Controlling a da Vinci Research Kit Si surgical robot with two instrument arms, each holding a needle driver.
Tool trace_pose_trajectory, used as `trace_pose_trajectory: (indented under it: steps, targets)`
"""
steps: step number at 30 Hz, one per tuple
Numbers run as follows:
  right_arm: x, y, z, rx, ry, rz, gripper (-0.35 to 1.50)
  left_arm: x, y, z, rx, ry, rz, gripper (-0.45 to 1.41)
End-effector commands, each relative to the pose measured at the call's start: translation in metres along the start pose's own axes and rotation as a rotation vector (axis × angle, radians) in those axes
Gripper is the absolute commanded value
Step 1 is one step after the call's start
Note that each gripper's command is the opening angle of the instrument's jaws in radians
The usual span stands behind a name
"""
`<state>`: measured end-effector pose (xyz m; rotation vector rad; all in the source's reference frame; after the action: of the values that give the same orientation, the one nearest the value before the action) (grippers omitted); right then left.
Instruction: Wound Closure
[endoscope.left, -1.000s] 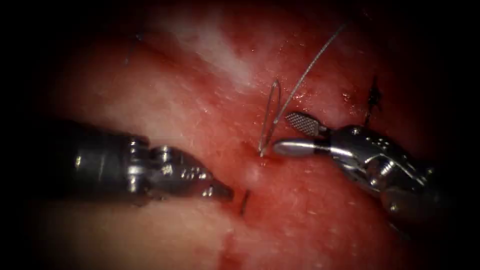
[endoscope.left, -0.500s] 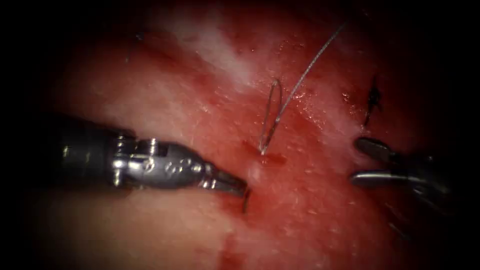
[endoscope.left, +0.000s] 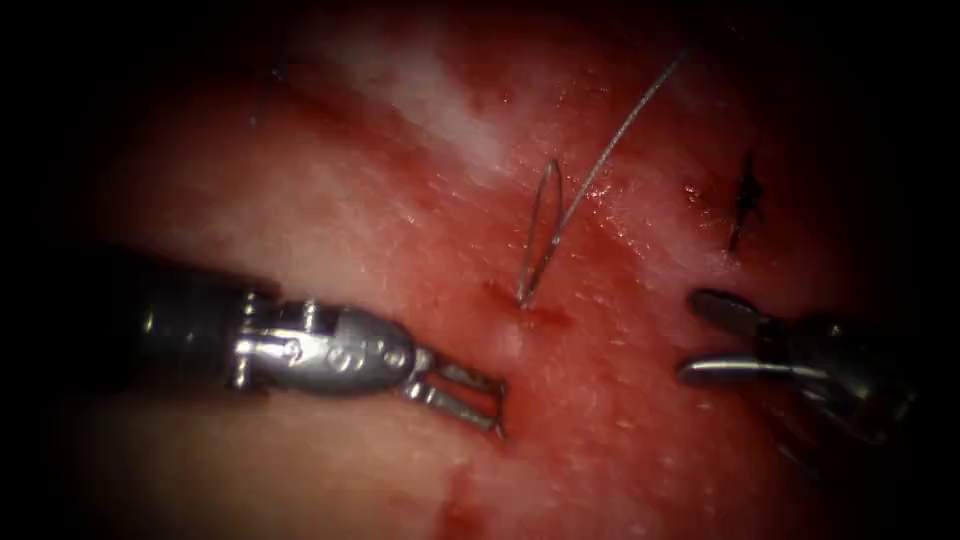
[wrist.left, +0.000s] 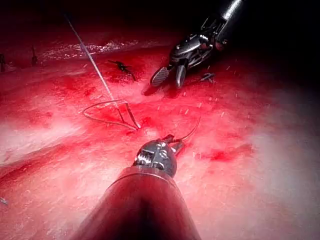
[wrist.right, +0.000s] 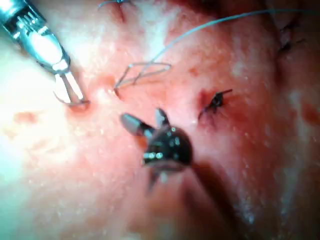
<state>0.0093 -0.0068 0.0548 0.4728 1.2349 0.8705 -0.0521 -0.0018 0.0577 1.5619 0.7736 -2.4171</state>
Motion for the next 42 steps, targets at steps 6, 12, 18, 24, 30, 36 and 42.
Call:
trace_pose_trajectory:
  steps: [6,12,18,24,30,36,42]
  targets:
    - [-0.0007,0.0,0.0013,0.001,0.002,-0.005,1.15,0.0004,-0.0003,0.0015,0.007,0.001,0.004,0.39]
    - [-0.0009,0.0001,0.0013,0.001,0.002,-0.007,1.15,0.0013,0.0005,0.0022,0.0,0.003,0.009,0.44]
    - [-0.0009,0.0001,0.0014,0.0,0.002,-0.007,1.13,0.0014,-0.0003,0.0026,0.008,0.007,0.01,0.2]
    - [-0.0009,0.0,0.0015,0.0,0.003,-0.007,1.11,0.0011,-0.0017,0.0019,0.058,0.02,-0.039,-0.45]
    - [-0.0009,-0.0002,0.0015,0.0,0.002,-0.006,1.06,0.0008,-0.0014,0.0012,0.09,0.023,-0.169,-0.45]
    - [-0.0009,-0.0005,0.0015,0.001,0.002,-0.005,1.03,0.0028,-0.0007,0.0007,0.095,0.127,-0.382,-0.45]
    - [-0.001,-0.0007,0.0015,0.002,0.002,-0.005,1.01,0.0059,0.0009,-0.0001,0.014,0.224,-0.566,-0.45]
